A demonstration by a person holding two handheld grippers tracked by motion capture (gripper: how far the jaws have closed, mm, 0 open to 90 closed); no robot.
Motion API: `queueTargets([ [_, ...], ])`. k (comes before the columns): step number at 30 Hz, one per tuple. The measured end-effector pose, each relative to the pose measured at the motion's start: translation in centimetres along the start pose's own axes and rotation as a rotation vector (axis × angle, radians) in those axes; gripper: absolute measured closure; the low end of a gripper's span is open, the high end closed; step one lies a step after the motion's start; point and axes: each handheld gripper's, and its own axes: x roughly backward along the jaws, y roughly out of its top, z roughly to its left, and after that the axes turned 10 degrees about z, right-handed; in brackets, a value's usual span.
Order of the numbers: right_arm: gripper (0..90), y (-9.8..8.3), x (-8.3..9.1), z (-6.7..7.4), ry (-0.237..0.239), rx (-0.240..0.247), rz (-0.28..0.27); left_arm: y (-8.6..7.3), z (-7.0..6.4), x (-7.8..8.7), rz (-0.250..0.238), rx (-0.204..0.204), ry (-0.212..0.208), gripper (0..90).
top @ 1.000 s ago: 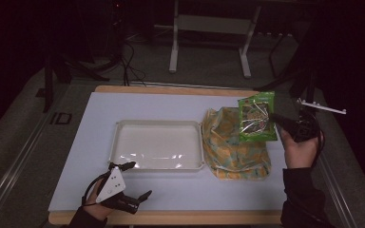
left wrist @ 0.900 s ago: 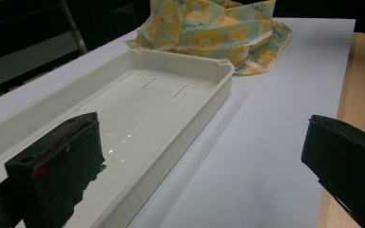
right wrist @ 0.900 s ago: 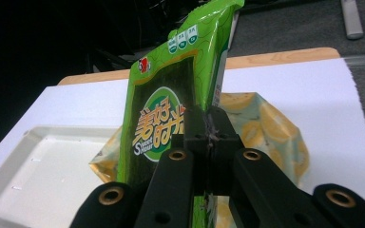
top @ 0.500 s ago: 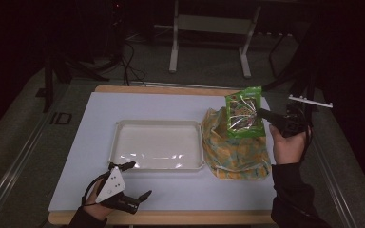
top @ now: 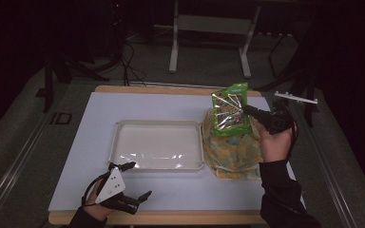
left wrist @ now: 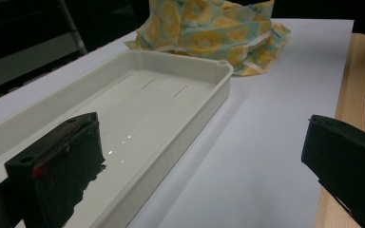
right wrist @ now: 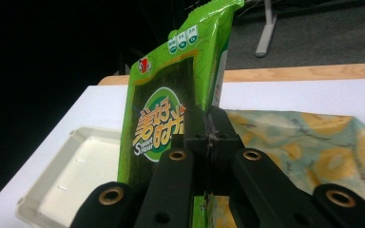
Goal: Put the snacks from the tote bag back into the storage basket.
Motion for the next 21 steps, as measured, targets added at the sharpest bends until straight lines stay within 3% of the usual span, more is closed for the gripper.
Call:
queueTargets([
  [21, 89.2, -1.0, -3.7, 3.8, 0.09, 0.014, 0.023, 0.2, -0.2, 0.1, -0.009, -0.01, -0.001, 0.4],
])
